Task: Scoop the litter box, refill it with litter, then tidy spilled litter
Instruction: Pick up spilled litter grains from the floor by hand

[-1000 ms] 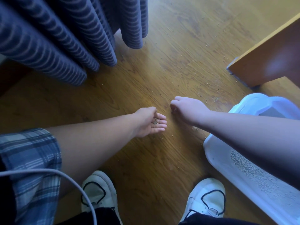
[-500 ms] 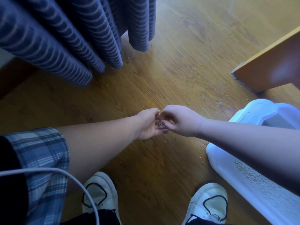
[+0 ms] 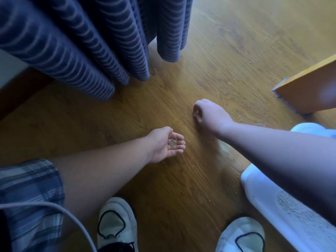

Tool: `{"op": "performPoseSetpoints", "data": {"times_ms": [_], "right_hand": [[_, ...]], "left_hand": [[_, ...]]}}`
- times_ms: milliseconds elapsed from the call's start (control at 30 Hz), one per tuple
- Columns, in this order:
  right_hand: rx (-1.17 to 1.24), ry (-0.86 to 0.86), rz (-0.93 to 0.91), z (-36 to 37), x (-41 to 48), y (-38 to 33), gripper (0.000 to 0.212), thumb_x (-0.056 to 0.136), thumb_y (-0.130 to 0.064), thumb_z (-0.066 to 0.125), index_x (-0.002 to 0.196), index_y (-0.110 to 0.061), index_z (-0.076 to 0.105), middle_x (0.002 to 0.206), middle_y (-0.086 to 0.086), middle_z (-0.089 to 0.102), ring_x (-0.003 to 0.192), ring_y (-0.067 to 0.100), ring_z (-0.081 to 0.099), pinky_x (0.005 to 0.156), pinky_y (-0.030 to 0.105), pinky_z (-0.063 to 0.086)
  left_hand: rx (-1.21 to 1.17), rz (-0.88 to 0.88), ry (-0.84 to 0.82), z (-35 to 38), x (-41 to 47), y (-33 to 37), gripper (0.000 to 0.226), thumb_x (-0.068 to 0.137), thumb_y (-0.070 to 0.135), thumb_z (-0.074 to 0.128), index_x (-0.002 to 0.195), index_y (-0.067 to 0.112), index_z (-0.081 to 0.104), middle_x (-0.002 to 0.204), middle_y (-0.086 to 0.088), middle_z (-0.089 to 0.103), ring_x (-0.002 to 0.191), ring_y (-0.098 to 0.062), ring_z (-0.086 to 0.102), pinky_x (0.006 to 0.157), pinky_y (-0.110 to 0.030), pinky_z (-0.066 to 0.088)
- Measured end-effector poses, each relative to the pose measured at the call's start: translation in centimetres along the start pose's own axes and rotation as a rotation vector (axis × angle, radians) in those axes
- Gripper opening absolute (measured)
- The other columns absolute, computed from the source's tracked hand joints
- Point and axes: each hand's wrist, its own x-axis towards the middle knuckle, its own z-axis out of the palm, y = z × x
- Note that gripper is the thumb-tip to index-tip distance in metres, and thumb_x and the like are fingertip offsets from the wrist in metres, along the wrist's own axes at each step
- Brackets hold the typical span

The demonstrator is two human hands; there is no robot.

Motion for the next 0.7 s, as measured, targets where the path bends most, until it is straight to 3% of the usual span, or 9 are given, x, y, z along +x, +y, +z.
{"op": "performPoseSetpoints", "data": {"times_ms": [233,333,433,567,633,700], "right_hand": [[-0.165,-0.007,-0.064,0.6,0.3,-0.2,0.012,0.097,-0.023,0.046,0.096,-0.016,0.056,0.099,0.002,0.054,0.095,0.028,0.056,0.071,0.036,0.046],[-0.174,-0.054,-0.061,0.1,-0.1,-2.0,0.013,0.092,-0.027,0.050,0.095,-0.017,0.058,0.099,0.003,0.060,0.092,0.030,0.060,0.074,0.035,0.049],[0.018,-0.142,-0.227,-0.4,-2.2,-5.1,0.008,0.084,-0.028,0.055,0.085,-0.021,0.057,0.087,-0.003,0.059,0.082,0.027,0.061,0.070,0.037,0.051],[0.077,-0.136,-0.475,1.2,-4.2,-6.7,0.015,0.086,-0.019,0.053,0.093,-0.016,0.065,0.088,-0.004,0.057,0.078,0.020,0.058,0.066,0.037,0.050],[0.149,-0.039,-0.451,1.7,-3.8,-6.2,0.023,0.085,-0.019,0.045,0.095,-0.014,0.065,0.091,0.000,0.058,0.085,0.023,0.058,0.071,0.040,0.052],[0.015,0.004,-0.480,2.0,-2.6,-5.5,0.037,0.085,-0.022,0.040,0.110,-0.013,0.066,0.109,0.005,0.064,0.104,0.027,0.059,0.086,0.043,0.052]], "left_hand": [[-0.111,-0.016,-0.059,-0.7,0.8,0.6,0.047,0.107,0.029,0.028,0.108,-0.002,0.063,0.104,-0.020,0.067,0.093,-0.028,0.068,0.068,-0.035,0.059],[-0.119,-0.013,-0.075,-0.9,1.1,0.3,0.048,0.107,0.028,0.026,0.108,-0.003,0.063,0.104,-0.022,0.066,0.092,-0.029,0.068,0.071,-0.036,0.060],[-0.177,0.011,-0.145,-1.1,1.2,0.4,0.042,0.106,0.025,0.027,0.116,-0.001,0.059,0.107,-0.020,0.062,0.094,-0.028,0.065,0.081,-0.039,0.058],[-0.209,0.014,-0.214,-2.2,1.4,0.3,0.029,0.102,0.020,0.031,0.113,0.009,0.056,0.091,-0.013,0.058,0.080,-0.022,0.060,0.075,-0.036,0.055],[-0.181,0.001,-0.167,-3.5,1.3,0.2,0.030,0.103,0.023,0.033,0.103,0.007,0.059,0.082,-0.011,0.060,0.073,-0.020,0.060,0.070,-0.032,0.053],[-0.139,-0.001,-0.109,-5.2,1.1,0.1,0.033,0.104,0.025,0.035,0.095,0.006,0.060,0.074,-0.009,0.059,0.069,-0.019,0.057,0.066,-0.030,0.050]]}}
